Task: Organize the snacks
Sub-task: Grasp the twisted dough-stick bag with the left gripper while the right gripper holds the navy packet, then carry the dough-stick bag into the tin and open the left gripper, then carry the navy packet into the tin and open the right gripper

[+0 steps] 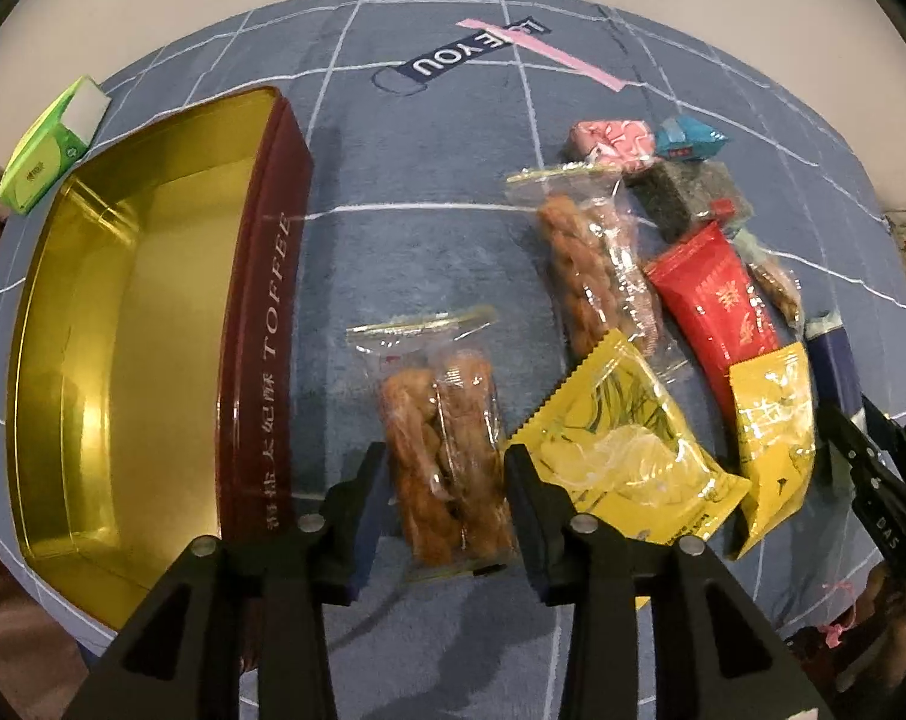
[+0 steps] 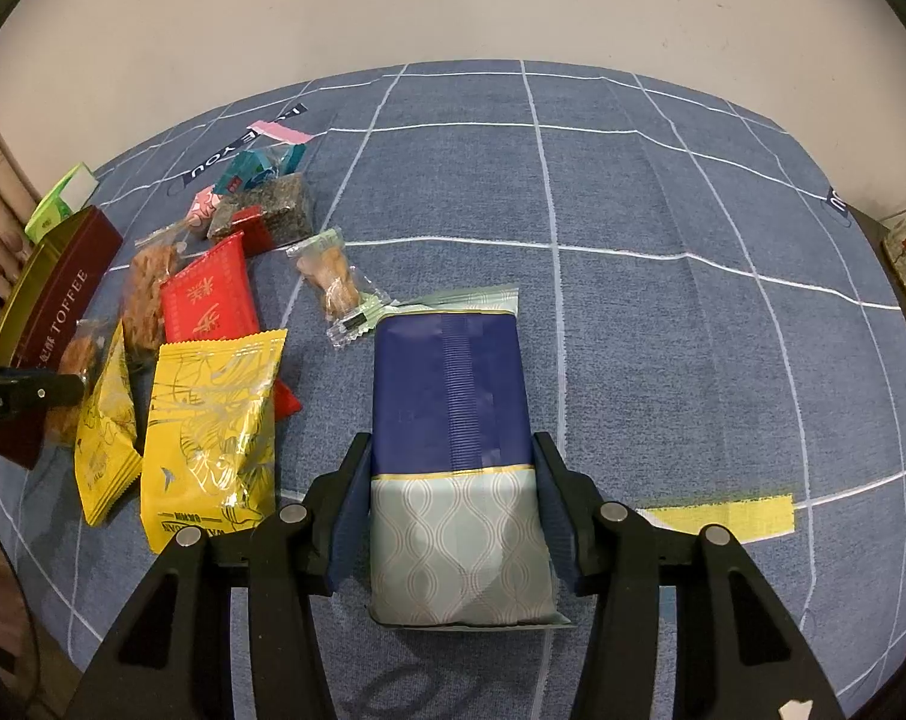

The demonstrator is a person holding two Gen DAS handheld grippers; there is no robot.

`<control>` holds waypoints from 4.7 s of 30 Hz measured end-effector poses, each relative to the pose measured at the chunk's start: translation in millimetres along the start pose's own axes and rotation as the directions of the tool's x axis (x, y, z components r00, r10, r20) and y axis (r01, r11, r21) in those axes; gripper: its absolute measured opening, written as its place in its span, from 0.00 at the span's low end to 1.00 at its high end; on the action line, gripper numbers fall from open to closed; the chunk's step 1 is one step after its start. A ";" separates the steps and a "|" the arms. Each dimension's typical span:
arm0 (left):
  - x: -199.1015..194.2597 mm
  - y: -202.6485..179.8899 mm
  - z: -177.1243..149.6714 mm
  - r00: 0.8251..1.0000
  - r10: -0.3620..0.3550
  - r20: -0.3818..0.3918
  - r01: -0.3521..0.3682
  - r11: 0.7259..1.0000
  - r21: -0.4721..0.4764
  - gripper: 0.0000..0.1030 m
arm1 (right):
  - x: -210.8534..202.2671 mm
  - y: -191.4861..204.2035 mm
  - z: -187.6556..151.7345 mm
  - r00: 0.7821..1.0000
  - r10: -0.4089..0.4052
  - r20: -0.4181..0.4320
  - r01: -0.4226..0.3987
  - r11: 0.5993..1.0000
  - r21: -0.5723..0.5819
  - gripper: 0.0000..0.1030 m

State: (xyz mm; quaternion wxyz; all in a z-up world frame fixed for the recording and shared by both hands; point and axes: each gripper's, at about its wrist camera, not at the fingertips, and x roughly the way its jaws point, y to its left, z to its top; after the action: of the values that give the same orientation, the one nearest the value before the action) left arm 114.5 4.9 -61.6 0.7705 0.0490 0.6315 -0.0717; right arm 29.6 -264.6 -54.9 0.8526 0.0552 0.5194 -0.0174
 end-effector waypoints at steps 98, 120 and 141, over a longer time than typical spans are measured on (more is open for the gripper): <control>-81.9 239.1 -75.3 0.939 0.265 0.218 -0.198 0.938 -0.285 0.52 | -67.4 207.2 53.5 0.989 0.109 0.102 -0.094 0.986 -0.136 0.45; -79.7 325.2 -113.3 0.959 0.229 0.169 -0.091 0.808 -0.582 0.52 | -0.2 375.3 37.0 0.981 0.186 -0.059 -0.195 0.931 -0.308 0.45; -74.2 311.2 -108.4 0.966 0.198 0.168 -0.078 0.838 -0.540 0.52 | 35.6 389.1 26.5 0.979 0.132 -0.157 -0.176 0.935 -0.308 0.46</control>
State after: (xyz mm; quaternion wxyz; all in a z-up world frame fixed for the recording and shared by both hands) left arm 49.2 333.0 -14.9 0.8215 -0.1272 0.5335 0.1561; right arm 103.2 119.9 -44.9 0.8121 -0.0422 0.5655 0.1376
